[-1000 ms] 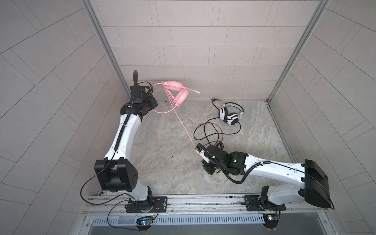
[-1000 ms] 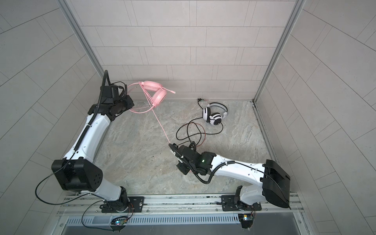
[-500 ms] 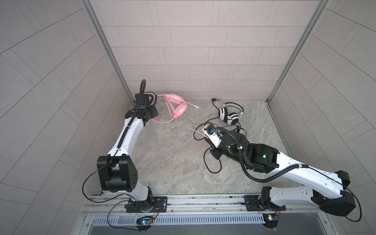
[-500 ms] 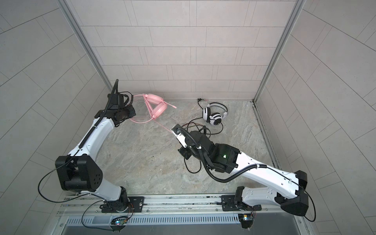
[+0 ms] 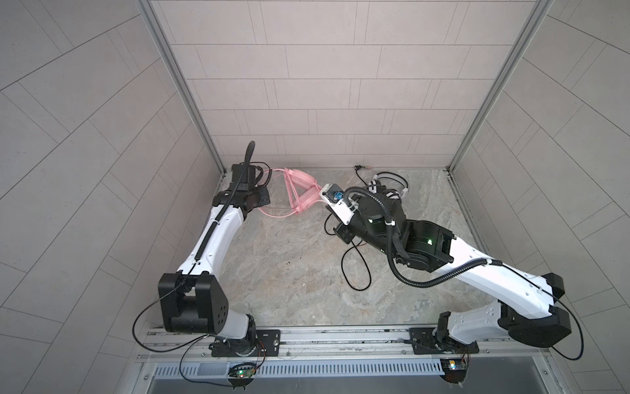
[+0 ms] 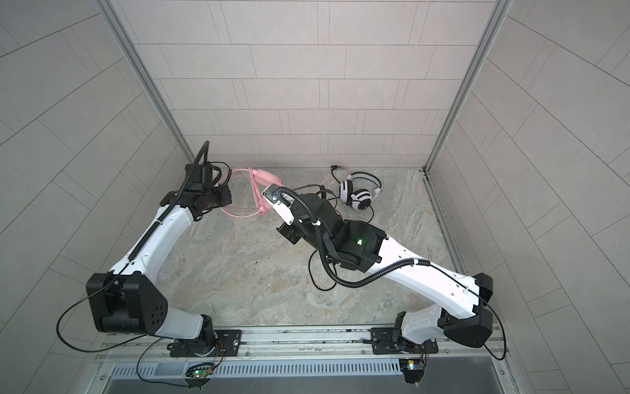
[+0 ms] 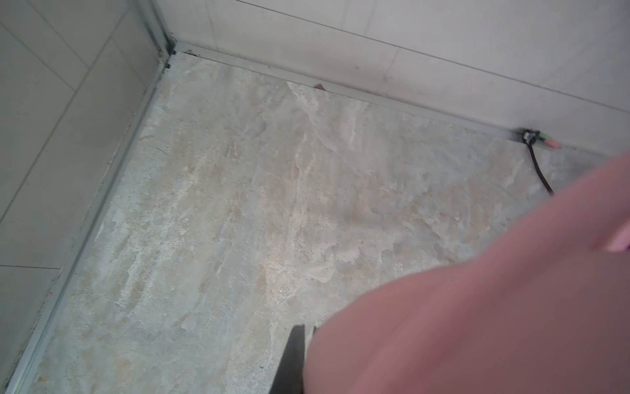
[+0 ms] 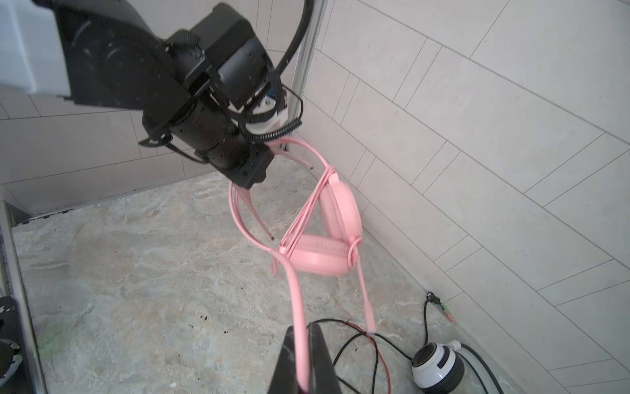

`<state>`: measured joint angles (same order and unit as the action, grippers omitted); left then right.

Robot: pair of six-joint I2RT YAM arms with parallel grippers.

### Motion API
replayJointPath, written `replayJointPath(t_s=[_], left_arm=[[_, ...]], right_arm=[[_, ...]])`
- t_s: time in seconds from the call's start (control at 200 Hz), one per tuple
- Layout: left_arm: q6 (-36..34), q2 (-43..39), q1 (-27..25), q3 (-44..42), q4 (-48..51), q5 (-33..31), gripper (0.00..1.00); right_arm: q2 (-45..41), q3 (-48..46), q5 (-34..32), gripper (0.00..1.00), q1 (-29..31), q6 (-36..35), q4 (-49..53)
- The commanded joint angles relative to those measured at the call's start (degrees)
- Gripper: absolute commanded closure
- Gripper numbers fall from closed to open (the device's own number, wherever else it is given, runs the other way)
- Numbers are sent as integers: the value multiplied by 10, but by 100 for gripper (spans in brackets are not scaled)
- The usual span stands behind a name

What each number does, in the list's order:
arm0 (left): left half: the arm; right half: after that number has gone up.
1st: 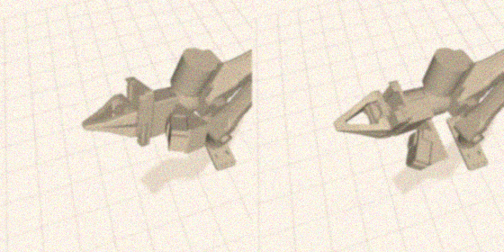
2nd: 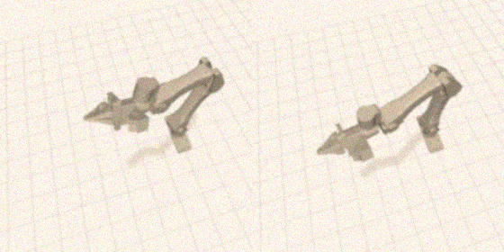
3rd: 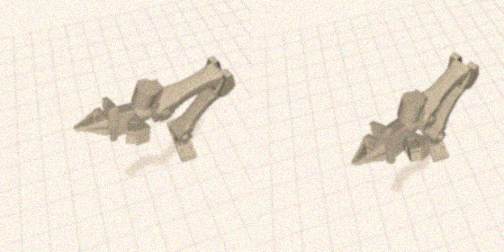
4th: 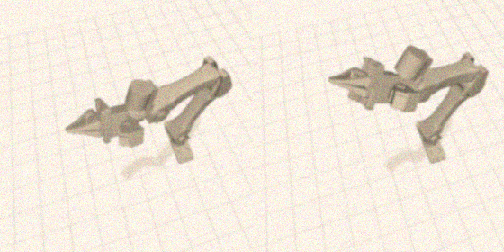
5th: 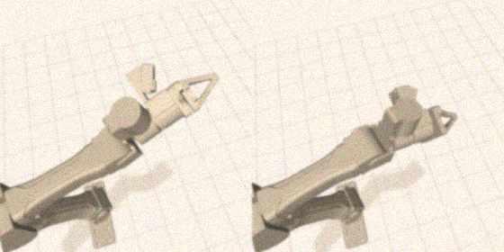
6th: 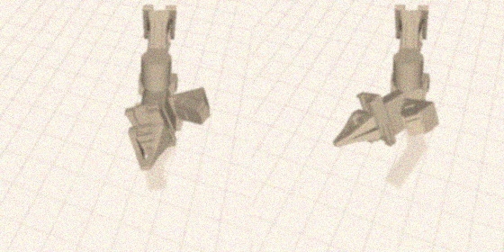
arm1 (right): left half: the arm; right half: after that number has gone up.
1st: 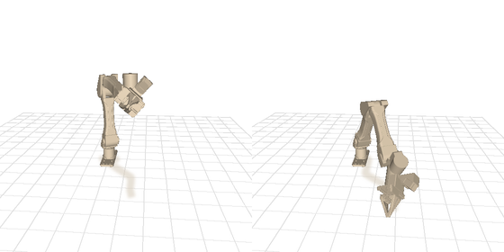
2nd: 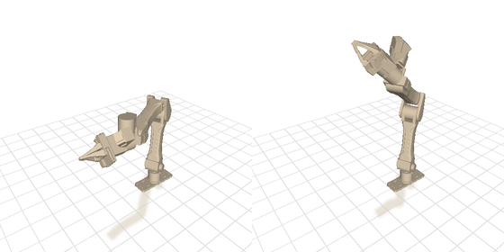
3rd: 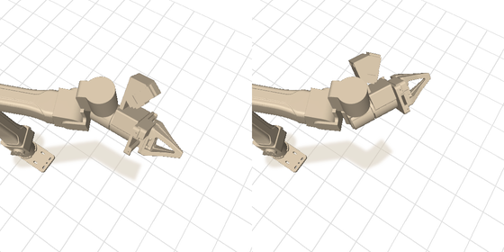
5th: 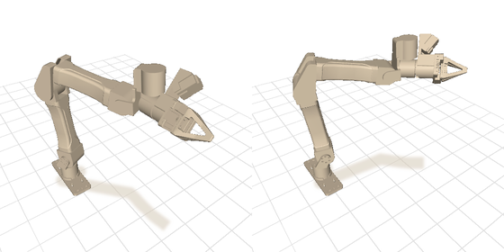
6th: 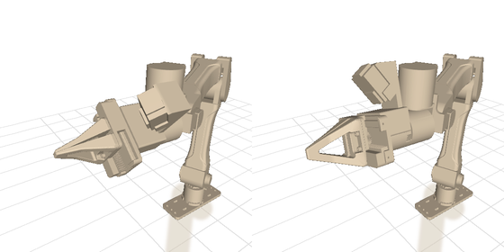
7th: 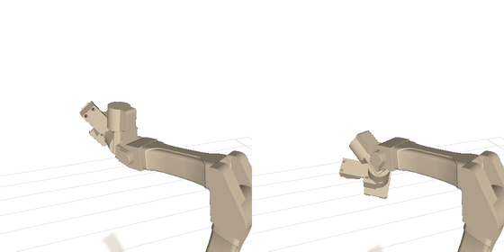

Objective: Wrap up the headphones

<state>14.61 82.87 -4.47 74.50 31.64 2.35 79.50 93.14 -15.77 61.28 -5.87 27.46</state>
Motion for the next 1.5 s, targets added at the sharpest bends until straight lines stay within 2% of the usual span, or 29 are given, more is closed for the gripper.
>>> replayJointPath(t_s=[0.0,0.155,0.29,0.355,0.425,0.54,0.595,0.736,0.851,1.011,1.081,1.206,1.356,1.446,1.496], left_arm=[[-10,-40,-32,-12,-7,55,100],[-40,-46,-77,-16,24,107,100],[-91,-33,-101,-8,58,210,100],[-125,-26,-104,-7,75,273,100],[-138,-21,-103,-11,85,301,100],[-157,-20,-105,-22,74,389,100],[-163,-21,-103,-21,75,427,100],[-166,-27,-100,-15,68,476,100],[-137,-34,-88,-20,24,527,100],[-60,-37,-60,-36,-57,544,100],[-39,-43,-55,-54,-96,526,100],[-23,-44,-54,-80,-133,492,100],[5,-43,-46,-107,-172,459,100],[59,-46,-33,-130,-224,453,100],[88,-50,-31,-145,-254,432,100]], right_arm=[[18,49,-4,100,-17,-35,17],[49,104,7,100,-54,-52,49],[73,145,41,100,-107,-49,72],[89,159,83,100,-145,-35,79],[107,152,152,100,-205,4,60],[162,151,237,100,-276,52,46],[189,147,260,100,-293,66,40],[244,104,323,100,-311,107,11],[251,28,378,100,-311,149,-39],[207,-121,438,100,-310,225,-164],[199,-162,489,100,-309,256,-200],[167,-221,542,98,-303,318,-277],[139,-291,578,95,-304,465,-447],[140,-324,599,92,-300,570,-577],[142,-336,596,89,-297,603,-622]])
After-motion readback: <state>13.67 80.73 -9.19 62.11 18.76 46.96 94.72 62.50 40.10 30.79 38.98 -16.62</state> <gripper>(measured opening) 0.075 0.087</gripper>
